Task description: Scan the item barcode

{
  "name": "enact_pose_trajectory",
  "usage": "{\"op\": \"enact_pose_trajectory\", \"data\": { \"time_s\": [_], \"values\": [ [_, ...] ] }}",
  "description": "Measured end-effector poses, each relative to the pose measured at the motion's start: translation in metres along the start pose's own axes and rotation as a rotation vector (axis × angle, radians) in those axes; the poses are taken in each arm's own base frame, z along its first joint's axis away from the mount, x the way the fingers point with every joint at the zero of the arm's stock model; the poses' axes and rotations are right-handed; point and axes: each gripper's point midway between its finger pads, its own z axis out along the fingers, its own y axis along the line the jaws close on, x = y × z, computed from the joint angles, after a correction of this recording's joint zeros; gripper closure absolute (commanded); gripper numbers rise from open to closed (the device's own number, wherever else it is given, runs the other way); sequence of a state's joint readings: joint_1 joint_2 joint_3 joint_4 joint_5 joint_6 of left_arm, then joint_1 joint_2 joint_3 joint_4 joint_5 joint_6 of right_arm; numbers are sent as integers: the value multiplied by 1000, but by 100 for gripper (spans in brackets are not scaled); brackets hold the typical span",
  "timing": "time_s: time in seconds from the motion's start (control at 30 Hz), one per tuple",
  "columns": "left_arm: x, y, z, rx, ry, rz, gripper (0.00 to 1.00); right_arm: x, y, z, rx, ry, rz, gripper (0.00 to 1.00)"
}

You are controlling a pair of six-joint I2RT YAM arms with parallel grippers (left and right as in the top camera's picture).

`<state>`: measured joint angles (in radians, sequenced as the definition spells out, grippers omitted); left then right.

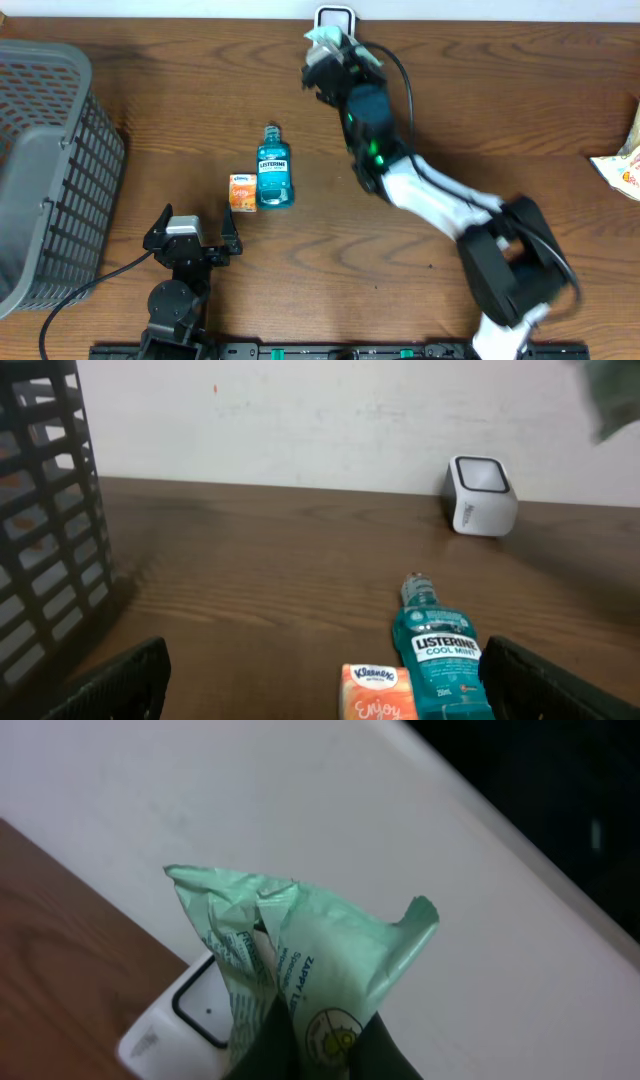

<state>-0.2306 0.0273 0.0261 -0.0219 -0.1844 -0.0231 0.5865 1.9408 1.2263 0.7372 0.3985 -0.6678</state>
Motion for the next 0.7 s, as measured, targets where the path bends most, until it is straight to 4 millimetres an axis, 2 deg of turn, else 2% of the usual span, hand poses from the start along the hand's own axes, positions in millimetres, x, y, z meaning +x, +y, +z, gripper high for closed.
{"op": "enact_pose_trajectory", "data": {
  "time_s": [0.2,0.33,0.47,0.57,0.7],
  "values": [
    [0,0,0,0,0,0,2,17,8,93,31,2,-25,99],
    [0,0,0,0,0,0,2,35,25,135,35,1,-5,99],
    [0,0,0,0,0,0,2,56,47,152,29,9,-7,99],
    [0,0,0,0,0,0,2,80,65,152,-7,74,-32,99],
    [0,0,0,0,0,0,2,84,71,152,-23,111,-47,99]
  ]
}}
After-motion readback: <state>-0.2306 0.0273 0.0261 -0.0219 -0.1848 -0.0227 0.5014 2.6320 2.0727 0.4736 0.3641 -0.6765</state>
